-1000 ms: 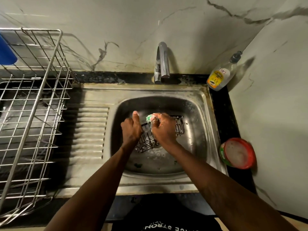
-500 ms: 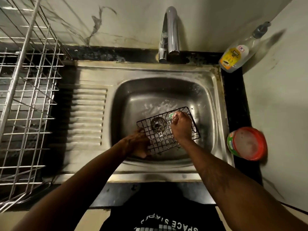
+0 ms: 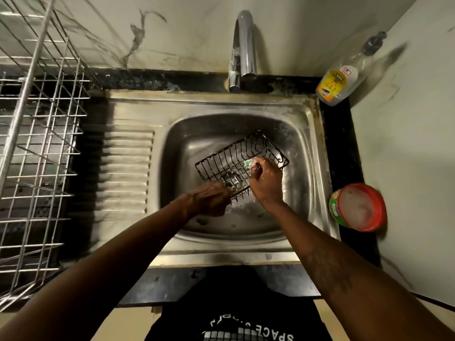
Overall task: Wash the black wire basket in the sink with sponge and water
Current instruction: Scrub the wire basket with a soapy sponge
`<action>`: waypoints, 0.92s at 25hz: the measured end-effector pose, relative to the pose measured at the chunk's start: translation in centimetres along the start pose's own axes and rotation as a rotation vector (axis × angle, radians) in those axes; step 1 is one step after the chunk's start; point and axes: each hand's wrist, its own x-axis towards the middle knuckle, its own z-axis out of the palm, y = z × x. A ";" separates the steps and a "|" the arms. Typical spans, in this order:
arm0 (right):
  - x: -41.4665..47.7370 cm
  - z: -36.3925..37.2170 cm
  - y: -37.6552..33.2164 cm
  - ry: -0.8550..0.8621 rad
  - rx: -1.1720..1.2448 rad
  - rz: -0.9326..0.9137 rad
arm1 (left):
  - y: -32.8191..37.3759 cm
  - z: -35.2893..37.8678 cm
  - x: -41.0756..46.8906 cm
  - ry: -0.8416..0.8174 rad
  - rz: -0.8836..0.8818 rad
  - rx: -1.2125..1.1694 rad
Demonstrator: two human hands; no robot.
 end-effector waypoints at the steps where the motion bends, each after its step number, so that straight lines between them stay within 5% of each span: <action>1: 0.0 0.0 -0.2 0.043 0.011 -0.026 | -0.4 0.1 -0.3 0.053 0.013 -0.062; 4: 0.2 -0.1 -1.5 0.098 0.051 -0.053 | -2.3 1.3 -1.5 0.267 -0.046 -0.262; 8: -0.5 0.9 -2.3 -0.059 0.048 -0.243 | -2.0 -1.5 -1.7 0.588 -0.230 -0.387; 13: 0.4 3.4 -4.4 -0.095 0.019 -0.324 | -2.8 -0.1 -1.5 0.626 -0.473 -0.613; 16: -0.5 4.6 -5.7 -0.211 0.000 -0.415 | -1.7 0.5 -1.0 0.813 -0.598 -1.054; 19: 0.3 3.6 -5.0 -0.292 -0.096 -0.438 | -1.6 1.2 0.4 0.946 -0.867 -1.170; 23: 5.1 1.5 -4.0 -0.135 -0.329 -0.300 | -1.5 -0.6 1.9 0.984 -1.123 -1.225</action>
